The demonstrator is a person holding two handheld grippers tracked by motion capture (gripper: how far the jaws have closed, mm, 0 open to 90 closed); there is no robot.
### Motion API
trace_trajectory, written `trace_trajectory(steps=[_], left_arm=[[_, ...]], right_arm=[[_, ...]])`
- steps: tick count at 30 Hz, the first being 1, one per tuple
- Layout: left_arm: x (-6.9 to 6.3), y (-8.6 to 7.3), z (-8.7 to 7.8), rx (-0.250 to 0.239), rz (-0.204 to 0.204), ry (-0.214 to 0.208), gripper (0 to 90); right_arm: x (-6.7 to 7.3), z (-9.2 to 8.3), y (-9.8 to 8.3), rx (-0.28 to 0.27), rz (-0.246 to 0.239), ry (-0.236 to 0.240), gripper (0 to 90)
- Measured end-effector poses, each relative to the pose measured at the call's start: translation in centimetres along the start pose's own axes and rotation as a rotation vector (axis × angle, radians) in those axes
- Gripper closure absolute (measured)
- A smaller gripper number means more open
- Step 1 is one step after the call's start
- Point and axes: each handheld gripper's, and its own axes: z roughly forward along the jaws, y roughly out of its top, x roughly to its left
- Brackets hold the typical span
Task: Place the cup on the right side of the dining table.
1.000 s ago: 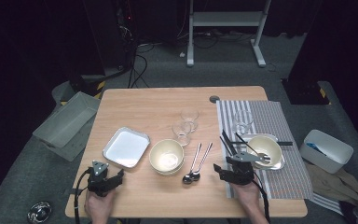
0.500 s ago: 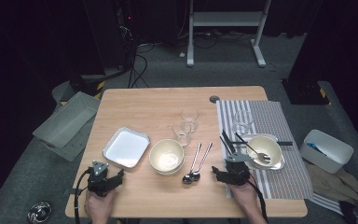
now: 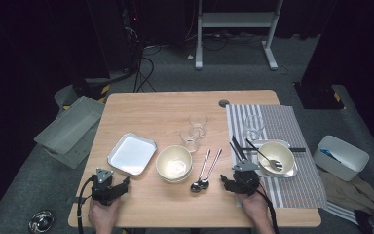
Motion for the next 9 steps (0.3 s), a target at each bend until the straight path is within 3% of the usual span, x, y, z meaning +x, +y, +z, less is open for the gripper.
trace_trajectory(steps=[9], left_arm=[[-0.06, -0.01, 0.02, 0.000, -0.001, 0.002, 29.0]], right_arm=[[0.00, 0.00, 0.00, 0.000, -0.001, 0.000, 31.5]])
